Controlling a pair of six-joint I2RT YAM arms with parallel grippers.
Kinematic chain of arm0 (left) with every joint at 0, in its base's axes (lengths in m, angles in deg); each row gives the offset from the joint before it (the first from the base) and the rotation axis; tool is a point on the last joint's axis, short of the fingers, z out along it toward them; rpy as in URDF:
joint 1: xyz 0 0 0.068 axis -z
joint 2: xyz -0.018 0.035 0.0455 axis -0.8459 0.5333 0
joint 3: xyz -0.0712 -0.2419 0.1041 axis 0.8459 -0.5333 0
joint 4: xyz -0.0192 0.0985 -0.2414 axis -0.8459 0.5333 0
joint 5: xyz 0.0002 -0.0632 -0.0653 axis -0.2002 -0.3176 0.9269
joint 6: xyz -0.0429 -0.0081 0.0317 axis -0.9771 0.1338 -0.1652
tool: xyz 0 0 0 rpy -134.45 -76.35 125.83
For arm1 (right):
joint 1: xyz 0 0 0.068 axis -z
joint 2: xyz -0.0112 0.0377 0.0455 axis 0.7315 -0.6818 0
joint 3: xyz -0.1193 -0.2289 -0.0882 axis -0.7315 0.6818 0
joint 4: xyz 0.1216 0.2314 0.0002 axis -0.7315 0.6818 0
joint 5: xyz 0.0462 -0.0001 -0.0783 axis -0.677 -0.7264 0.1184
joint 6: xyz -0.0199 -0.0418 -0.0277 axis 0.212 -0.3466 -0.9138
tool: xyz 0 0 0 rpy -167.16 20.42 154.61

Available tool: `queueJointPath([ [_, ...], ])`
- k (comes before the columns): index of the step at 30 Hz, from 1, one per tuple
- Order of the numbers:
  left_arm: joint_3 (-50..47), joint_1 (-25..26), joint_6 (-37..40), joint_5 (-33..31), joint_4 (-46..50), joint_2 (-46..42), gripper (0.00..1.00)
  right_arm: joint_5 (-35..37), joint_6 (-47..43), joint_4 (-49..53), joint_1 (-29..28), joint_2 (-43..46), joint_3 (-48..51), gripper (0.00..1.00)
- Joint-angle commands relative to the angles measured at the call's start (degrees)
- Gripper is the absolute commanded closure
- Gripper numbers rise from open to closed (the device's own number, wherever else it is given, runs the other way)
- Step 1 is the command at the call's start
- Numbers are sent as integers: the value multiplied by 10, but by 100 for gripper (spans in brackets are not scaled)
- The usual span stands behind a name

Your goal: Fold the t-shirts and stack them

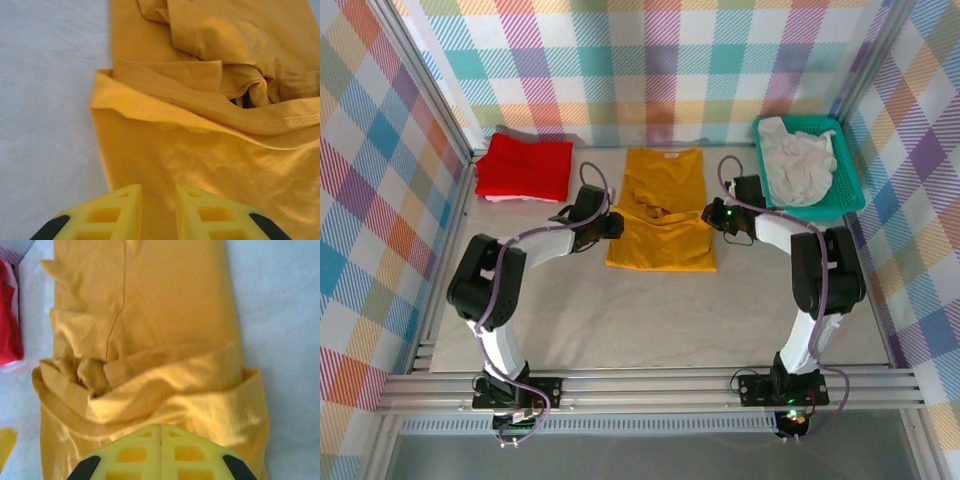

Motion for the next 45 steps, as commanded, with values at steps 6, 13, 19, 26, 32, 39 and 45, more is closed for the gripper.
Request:
queueJointPath([
  [6, 142, 41, -8, 84, -9, 138, 76, -14, 5, -45, -22, 63, 75, 100],
  [13, 262, 47, -14, 85, 10, 245, 77, -2, -4, -33, -22, 111, 82, 100],
  [19, 330, 43, -5, 43, 43, 263, 79, 0, -7, -23, -22, 132, 91, 100],
  [26, 281, 33, -7, -29, 63, 160, 74, 23, -20, 13, -22, 169, 105, 99],
  [32, 55, 18, -38, -62, 0, -61, 58, 32, -16, 85, -4, 222, 127, 74],
  [39, -49, -34, -78, 59, 65, -105, 54, 25, -2, 114, 27, 266, 183, 59],
  [45, -75, -34, -95, 93, 60, -83, 48, 7, 0, 104, 27, 262, 185, 53],
])
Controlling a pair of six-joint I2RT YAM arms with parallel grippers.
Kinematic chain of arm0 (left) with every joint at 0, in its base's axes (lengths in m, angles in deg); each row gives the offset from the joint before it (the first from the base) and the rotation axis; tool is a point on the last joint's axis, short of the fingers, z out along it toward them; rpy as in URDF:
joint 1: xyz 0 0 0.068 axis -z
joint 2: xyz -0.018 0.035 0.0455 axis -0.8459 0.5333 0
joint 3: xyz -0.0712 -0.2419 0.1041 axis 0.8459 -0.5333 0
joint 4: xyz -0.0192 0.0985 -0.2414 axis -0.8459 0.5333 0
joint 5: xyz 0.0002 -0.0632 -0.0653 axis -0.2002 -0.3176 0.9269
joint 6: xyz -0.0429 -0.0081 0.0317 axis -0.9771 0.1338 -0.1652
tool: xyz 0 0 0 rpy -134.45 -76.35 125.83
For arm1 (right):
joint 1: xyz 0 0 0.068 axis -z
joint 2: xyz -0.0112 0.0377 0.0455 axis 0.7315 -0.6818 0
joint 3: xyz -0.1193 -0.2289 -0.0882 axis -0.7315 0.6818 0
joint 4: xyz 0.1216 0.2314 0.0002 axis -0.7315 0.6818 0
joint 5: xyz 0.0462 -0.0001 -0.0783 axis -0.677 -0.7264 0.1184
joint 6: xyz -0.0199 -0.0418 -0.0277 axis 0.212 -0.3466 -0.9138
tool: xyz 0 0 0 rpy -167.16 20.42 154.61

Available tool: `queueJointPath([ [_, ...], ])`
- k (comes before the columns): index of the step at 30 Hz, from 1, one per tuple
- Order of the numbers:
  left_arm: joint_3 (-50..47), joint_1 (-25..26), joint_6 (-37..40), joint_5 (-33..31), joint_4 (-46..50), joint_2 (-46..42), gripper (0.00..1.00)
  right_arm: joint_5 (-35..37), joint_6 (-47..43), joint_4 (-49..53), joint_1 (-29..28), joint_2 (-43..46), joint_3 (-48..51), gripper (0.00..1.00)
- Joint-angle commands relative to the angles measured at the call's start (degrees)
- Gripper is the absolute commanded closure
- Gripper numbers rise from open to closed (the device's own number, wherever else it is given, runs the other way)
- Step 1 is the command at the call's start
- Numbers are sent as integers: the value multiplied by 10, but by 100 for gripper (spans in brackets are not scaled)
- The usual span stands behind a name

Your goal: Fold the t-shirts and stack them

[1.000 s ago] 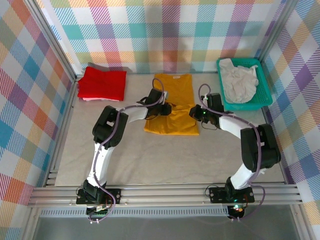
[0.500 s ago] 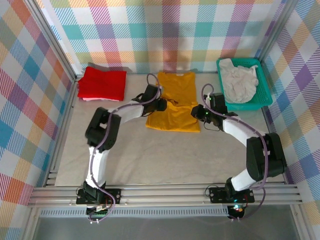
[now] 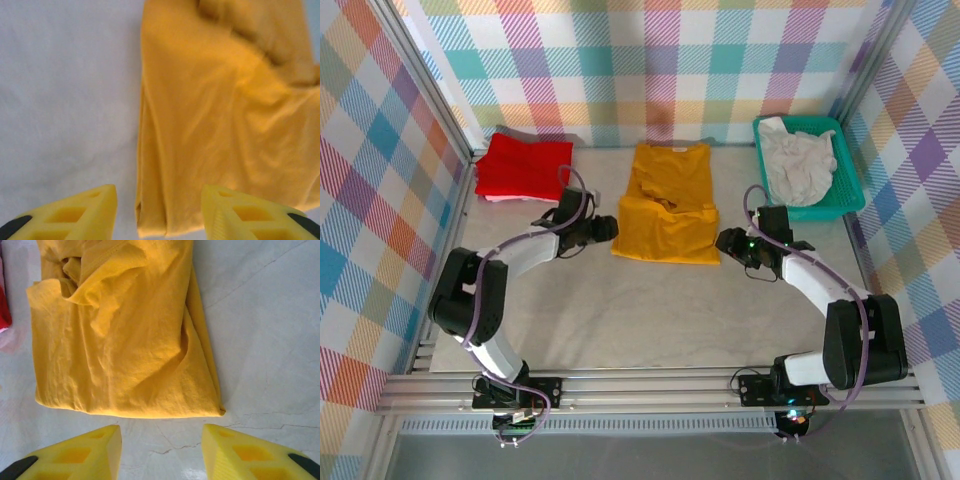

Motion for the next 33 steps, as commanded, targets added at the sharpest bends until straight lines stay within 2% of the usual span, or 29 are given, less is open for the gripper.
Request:
queueJointPath([
  [1, -13, 4, -24, 39, 4, 3, 48, -15, 2, -1, -1, 6, -1, 53],
  [14, -1, 27, -32, 36, -10, 65, 46, -39, 8, -29, -1, -13, -4, 51],
  [22, 22, 33, -34, 46, -28, 101, 51, -38, 8, -30, 0, -7, 1, 51],
  [27, 33, 40, -34, 49, -36, 109, 62, -50, 14, -39, -1, -13, 6, 51],
  [31, 39, 42, -32, 48, -34, 110, 77, -49, 17, -33, -1, -10, 13, 52],
  [33, 38, 43, -32, 45, -31, 106, 88, -40, 21, -18, -1, -7, 15, 51],
])
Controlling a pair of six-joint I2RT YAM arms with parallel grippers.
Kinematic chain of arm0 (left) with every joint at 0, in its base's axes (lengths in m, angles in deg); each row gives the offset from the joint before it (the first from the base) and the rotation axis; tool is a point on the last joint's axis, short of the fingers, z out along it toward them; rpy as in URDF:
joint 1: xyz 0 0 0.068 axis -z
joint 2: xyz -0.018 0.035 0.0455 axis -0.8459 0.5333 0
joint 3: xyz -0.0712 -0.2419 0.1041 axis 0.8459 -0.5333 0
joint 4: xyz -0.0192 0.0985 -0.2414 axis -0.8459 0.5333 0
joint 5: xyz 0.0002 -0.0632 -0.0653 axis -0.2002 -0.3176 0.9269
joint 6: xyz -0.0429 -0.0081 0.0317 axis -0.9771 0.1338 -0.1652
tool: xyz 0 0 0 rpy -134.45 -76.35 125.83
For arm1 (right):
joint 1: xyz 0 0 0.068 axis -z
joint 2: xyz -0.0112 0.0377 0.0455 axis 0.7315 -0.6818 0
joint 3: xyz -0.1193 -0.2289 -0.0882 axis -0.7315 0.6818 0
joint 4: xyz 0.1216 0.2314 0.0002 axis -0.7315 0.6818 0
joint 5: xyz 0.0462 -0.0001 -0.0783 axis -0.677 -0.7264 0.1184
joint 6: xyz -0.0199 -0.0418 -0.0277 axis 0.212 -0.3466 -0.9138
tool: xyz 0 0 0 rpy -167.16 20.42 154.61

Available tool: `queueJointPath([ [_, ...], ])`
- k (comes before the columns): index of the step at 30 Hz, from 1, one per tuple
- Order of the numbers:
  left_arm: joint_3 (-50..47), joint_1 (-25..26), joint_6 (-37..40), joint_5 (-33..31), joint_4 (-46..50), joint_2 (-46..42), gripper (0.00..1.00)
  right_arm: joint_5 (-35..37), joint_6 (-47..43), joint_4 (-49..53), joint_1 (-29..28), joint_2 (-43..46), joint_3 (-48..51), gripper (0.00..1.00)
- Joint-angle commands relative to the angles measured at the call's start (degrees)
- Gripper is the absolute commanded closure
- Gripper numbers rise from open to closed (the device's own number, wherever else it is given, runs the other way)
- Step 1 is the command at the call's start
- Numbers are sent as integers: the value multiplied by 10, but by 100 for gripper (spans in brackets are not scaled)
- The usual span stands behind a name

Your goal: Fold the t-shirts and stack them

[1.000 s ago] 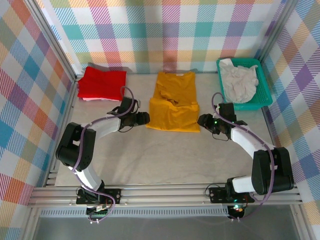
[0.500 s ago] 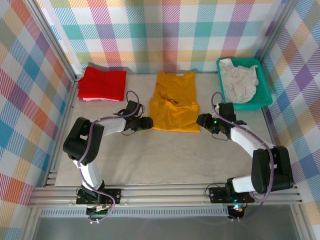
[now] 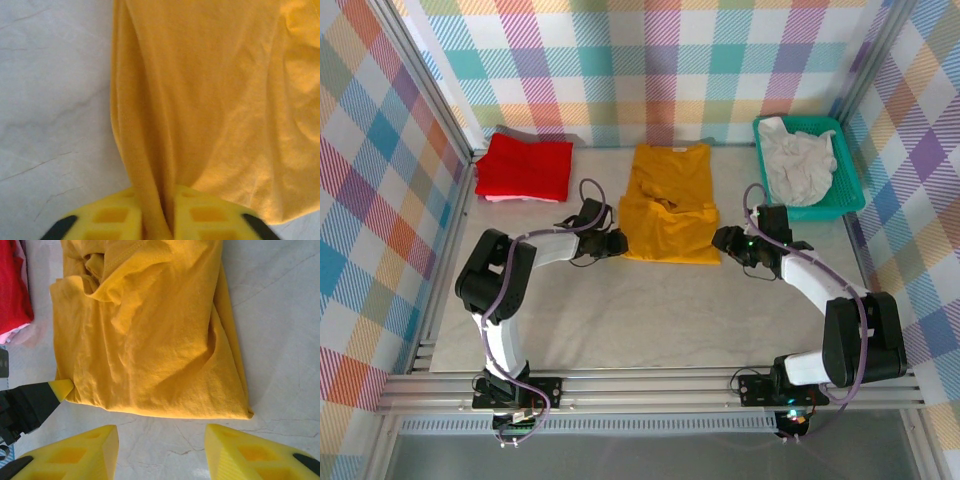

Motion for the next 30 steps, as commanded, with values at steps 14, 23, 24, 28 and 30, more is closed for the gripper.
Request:
queueJointPath([
  [14, -48, 6, -21, 4, -22, -52, 100, -43, 35, 49, 17, -116, -22, 44],
  [23, -60, 7, -21, 4, -22, -61, 100, -63, 63, -11, 6, -148, -27, 48],
  [24, -61, 7, -22, 5, -21, -63, 100, -66, 66, -11, 6, -148, -33, 48],
  [28, -64, 8, -21, 3, -17, -69, 100, -49, 68, 4, -2, -151, -48, 50],
  [30, -67, 8, -22, 1, -20, -72, 100, -48, 72, -3, -2, -160, -47, 52],
])
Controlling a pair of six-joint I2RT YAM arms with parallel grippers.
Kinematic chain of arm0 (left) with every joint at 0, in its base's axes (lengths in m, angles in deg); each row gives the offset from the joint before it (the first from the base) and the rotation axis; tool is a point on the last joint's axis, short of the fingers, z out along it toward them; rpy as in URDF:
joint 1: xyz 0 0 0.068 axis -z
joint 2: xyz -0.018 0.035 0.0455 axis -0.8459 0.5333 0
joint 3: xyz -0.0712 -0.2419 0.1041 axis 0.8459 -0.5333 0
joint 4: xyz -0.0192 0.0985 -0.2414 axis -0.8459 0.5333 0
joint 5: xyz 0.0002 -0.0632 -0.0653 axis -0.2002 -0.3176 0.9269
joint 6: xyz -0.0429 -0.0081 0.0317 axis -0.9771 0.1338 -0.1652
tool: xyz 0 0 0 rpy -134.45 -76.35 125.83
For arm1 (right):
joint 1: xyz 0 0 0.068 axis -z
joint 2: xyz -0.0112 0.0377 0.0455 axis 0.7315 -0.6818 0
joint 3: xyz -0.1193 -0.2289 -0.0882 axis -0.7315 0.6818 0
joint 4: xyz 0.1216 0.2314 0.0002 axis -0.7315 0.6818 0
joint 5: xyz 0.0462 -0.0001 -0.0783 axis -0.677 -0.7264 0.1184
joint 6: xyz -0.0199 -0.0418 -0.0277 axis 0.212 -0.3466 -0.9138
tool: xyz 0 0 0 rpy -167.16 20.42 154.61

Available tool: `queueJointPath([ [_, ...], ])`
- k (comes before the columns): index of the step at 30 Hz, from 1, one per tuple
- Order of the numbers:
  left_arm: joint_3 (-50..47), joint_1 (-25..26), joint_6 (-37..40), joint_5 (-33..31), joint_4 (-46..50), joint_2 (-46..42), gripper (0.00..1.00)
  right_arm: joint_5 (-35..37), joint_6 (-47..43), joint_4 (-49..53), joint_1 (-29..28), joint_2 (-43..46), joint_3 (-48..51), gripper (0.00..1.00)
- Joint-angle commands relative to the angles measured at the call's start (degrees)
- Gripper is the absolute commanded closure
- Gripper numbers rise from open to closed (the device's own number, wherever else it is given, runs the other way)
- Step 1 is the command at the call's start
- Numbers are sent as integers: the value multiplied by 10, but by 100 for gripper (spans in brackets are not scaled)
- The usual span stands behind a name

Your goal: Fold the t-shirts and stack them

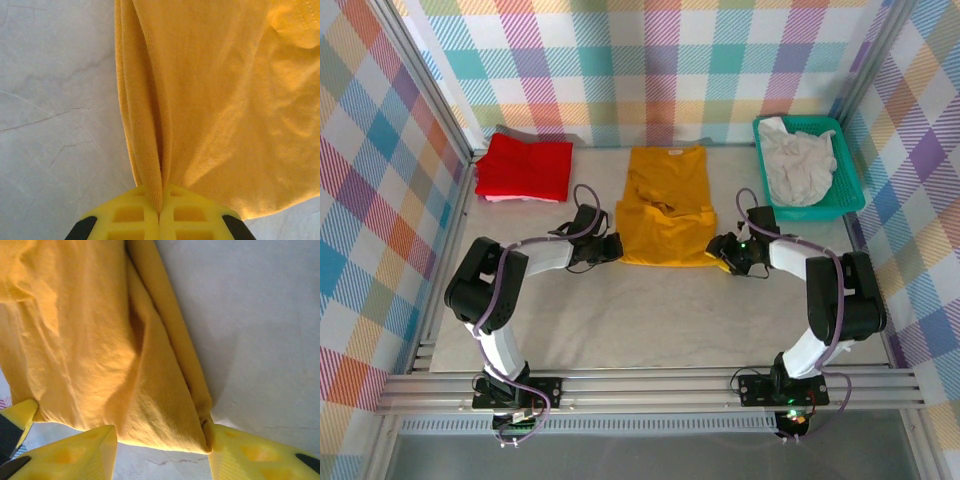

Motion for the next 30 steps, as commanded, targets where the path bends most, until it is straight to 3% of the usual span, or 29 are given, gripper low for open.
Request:
queueJointPath([
  [1, -11, 7, -4, 0, -1, -22, 100, 0, 14, -18, -5, -17, -9, 54],
  [10, -16, 7, -8, -9, -8, -23, 100, 14, 22, -39, -6, -32, 5, 63],
  [18, -32, 7, -14, -24, -6, -41, 100, 28, 16, -36, -6, 9, 36, 100],
  [20, -47, 7, -18, -25, -5, -59, 100, 13, 8, -37, -6, 27, 49, 100],
  [25, -128, 23, -26, -35, 20, -127, 100, 2, -11, -5, -27, 135, 132, 100],
  [30, -240, 97, -70, -64, 92, -250, 100, 23, 10, 98, -78, 327, 232, 100],
])
